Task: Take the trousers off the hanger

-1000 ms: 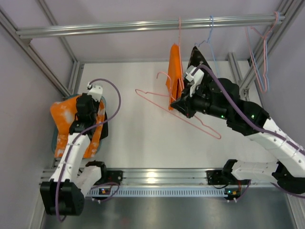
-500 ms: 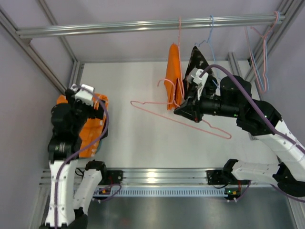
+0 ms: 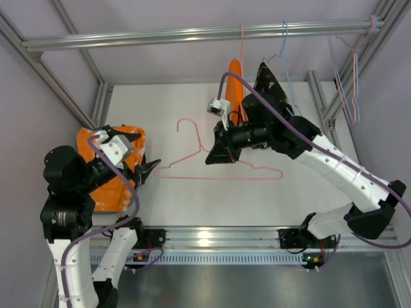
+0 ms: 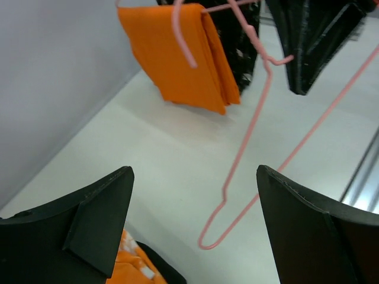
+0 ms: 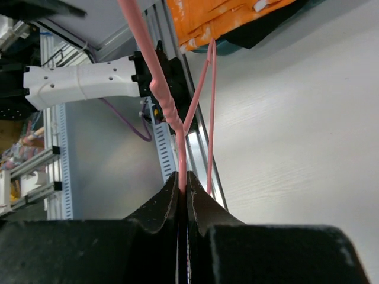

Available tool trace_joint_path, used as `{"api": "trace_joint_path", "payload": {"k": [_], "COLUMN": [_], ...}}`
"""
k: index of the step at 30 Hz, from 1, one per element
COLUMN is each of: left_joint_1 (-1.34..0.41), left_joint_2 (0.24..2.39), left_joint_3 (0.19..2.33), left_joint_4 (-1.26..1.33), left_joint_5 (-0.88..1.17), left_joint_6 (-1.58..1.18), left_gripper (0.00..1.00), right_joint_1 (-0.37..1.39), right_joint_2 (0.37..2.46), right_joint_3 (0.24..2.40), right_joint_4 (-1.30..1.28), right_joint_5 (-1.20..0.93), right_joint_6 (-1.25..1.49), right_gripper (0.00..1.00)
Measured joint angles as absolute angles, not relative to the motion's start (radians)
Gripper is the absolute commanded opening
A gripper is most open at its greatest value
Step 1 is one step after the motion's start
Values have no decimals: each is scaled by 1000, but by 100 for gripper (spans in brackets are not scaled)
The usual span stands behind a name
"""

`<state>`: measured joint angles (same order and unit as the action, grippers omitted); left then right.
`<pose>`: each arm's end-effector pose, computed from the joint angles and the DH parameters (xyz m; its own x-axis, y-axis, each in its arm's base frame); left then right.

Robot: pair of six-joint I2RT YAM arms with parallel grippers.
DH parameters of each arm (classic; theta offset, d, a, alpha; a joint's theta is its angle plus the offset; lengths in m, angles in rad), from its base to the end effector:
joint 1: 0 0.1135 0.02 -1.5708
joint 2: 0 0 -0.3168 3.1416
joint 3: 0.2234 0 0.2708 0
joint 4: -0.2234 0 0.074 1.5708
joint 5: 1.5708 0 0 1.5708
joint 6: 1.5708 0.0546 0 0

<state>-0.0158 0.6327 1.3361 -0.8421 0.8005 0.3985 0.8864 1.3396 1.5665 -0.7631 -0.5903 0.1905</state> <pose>0.0374 -0.0398 0.5019 0.1527 0.2678 -0.9513 0.7188 0.6305 0.2929 0.1622 0.2469 0.4788 -0.4963 -0.3594 -0.7903 -0.8679 0.2266 0.4420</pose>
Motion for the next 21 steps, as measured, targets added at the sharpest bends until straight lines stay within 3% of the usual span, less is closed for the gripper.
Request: {"api": "trace_joint_path", "payload": {"k": [11,15,18,19,21], "left_joint_1": [-16,-16,-16,-16,-16], "left_joint_2": [682,698,710,711,709], "left_joint_3": [1193,1168,1161,1161,1161], "left_joint_4": [-903,-905,-909,-910,-916], "left_joint_5": [893,889,889,888,886], "left_joint_6": [495,551,580,585,599], "left_gripper": [81,65,44,28,17], "right_joint_1": [945,1003,1023,1026,1026], "right_joint_2": [1480,1485,1500,1504,1509], "right_joint_3": [1715,1734,1747,1750,1751], "right_joint_4": [-678,-679,-682,-684,-685], "right_joint_5": [-688,-696,-690,-683,-662], "right_joint_6": [301,297,287,282,270], "right_gripper": [0,0,0,0,0]}}
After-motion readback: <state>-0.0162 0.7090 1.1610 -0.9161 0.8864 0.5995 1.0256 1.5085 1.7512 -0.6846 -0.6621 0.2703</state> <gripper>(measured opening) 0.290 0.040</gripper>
